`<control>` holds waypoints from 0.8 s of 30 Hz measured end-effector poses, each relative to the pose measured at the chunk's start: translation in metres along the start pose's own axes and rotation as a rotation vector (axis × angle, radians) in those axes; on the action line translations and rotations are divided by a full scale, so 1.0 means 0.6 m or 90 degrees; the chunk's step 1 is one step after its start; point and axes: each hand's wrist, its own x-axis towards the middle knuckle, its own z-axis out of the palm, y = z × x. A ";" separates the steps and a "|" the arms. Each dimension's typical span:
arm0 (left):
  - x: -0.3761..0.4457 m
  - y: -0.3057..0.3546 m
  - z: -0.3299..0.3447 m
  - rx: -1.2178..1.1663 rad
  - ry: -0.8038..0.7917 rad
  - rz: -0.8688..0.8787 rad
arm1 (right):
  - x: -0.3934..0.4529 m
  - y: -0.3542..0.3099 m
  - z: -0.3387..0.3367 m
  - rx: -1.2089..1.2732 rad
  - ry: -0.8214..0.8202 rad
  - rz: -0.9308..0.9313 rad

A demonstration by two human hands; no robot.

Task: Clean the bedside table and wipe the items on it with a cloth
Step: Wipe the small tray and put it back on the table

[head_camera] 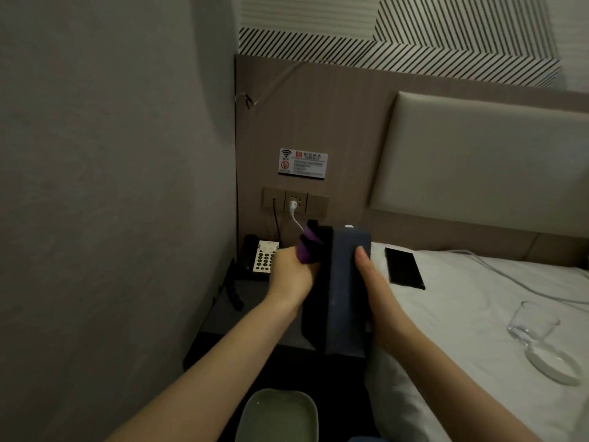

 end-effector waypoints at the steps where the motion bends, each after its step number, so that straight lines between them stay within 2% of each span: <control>1: 0.002 0.007 -0.012 0.091 -0.009 0.057 | 0.001 -0.007 -0.008 0.062 -0.028 0.078; 3: 0.000 0.023 -0.029 0.274 -0.058 0.185 | 0.006 -0.025 -0.032 0.137 -0.093 0.174; 6: -0.017 0.046 -0.028 0.510 -0.149 0.357 | 0.010 -0.035 -0.054 0.201 -0.159 0.247; 10: -0.011 0.058 -0.018 0.674 -0.190 0.532 | 0.012 -0.012 -0.054 0.212 -0.113 0.322; 13: 0.007 0.057 -0.016 0.779 -0.217 0.633 | 0.004 0.000 -0.063 0.309 -0.220 0.451; 15: 0.016 0.047 -0.018 0.774 -0.231 0.664 | 0.001 0.009 -0.060 0.344 -0.218 0.459; 17: 0.025 0.029 -0.023 0.733 -0.204 0.656 | 0.005 0.020 -0.052 0.346 -0.167 0.417; 19: 0.033 0.009 -0.024 0.669 -0.121 0.600 | 0.002 0.030 -0.040 0.380 -0.153 0.392; 22: 0.036 -0.008 -0.020 0.560 0.006 0.400 | 0.002 0.036 -0.021 0.381 -0.120 0.323; 24: 0.034 -0.015 -0.017 0.526 0.063 0.310 | 0.009 0.029 -0.003 0.376 -0.068 0.288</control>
